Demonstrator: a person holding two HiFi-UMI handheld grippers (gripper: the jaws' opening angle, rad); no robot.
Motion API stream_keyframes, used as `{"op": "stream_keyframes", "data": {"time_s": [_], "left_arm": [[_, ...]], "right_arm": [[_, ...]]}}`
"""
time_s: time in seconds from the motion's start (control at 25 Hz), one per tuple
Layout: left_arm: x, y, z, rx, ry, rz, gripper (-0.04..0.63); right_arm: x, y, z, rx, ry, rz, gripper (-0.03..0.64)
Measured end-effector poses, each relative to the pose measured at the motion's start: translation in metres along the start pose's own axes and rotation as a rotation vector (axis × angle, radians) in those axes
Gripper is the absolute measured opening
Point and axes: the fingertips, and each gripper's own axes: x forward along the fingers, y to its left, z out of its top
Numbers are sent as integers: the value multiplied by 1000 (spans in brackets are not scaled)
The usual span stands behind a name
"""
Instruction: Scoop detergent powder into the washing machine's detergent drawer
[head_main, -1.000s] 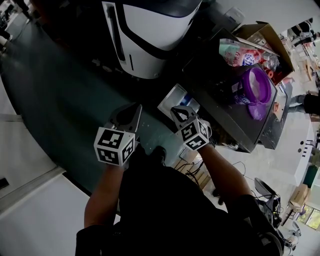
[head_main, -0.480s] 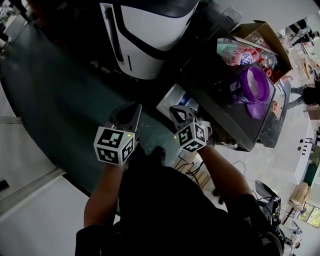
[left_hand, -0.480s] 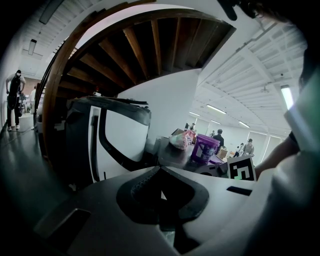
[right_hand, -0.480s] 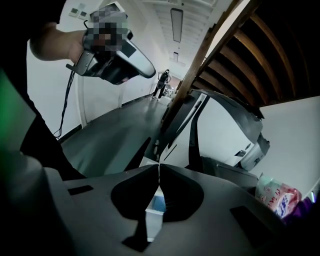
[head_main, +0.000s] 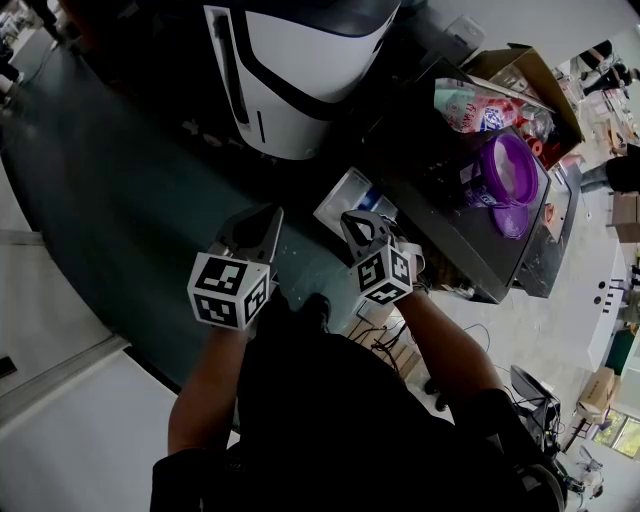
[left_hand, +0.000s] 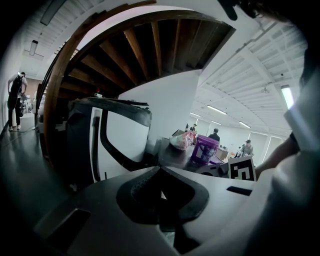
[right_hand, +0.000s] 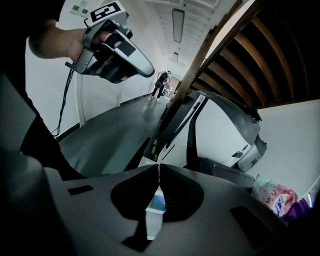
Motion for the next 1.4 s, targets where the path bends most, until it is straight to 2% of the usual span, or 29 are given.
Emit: {"op": "stream_keyframes", "data": {"time_s": [0.44,1.16,1.4], "left_arm": [[-4,-2,-1,0,-3,7,8],[3,-3,3,7,11,8,8],[6,-4,2,8,16,5,8]], "right_arm": [[6,16,-9,-31,27,79,20],[6,4,-8,-38,15,33,20],[8,9,-10,-55,23,57,20]]}}
